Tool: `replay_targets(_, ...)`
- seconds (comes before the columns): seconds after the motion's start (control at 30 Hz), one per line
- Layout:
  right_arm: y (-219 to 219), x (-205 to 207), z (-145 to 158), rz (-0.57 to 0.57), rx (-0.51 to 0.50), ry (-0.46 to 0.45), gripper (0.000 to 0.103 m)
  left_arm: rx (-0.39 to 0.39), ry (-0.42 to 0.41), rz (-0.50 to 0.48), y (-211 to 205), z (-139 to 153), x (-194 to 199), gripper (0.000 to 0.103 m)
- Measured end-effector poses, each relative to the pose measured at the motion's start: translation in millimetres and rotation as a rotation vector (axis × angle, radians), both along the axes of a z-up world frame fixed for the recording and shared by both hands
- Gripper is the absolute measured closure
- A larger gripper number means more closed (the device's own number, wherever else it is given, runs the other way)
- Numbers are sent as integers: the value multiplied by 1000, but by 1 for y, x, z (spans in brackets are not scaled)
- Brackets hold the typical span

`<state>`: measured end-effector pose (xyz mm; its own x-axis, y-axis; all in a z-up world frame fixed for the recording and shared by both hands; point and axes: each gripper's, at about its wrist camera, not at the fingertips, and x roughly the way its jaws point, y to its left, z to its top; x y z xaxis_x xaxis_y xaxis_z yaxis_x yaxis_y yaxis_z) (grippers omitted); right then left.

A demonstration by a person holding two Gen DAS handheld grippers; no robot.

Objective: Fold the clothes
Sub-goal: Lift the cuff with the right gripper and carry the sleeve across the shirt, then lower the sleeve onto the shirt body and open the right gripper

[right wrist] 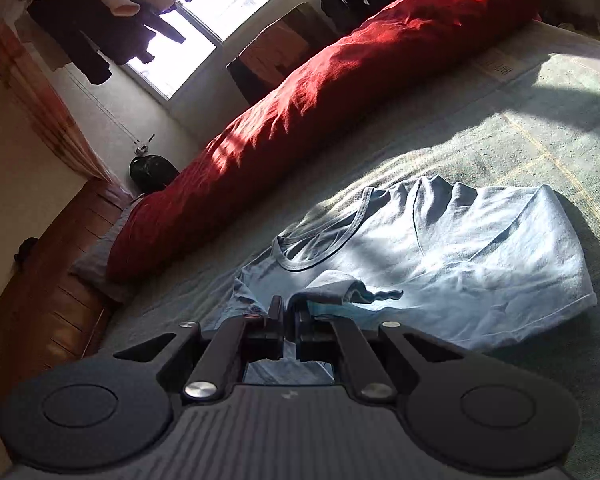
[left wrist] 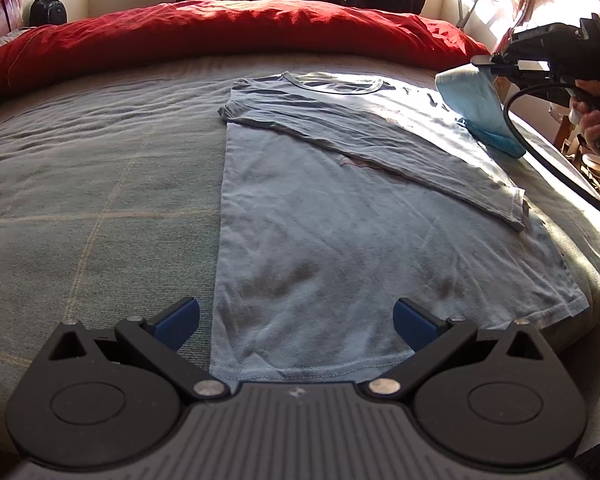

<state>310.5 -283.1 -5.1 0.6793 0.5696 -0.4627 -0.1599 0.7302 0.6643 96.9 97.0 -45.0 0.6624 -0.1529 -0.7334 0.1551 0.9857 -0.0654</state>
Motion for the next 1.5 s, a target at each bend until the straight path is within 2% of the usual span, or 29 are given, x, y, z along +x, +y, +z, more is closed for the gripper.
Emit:
replay_targets(0.27, 45, 1, 0, 85, -28, -6, 98, 44, -21, 61, 29, 8, 5, 1)
replay_targets(0.7, 136, -11, -15, 284, -180, -14, 98, 6, -27, 210, 75, 14, 1, 1)
replay_targets(1.03, 166, -31, -35, 375, -255, -1, 98, 7, -28, 205, 72, 15, 0, 1)
replay_targets(1.27, 172, -39, -36, 417, -244, -7, 98, 6, -27, 201, 68, 16, 0, 1)
replay_targets(1.5, 186, -50, -36, 469, -319, -45, 97, 6, -28, 196, 65, 17, -1, 1)
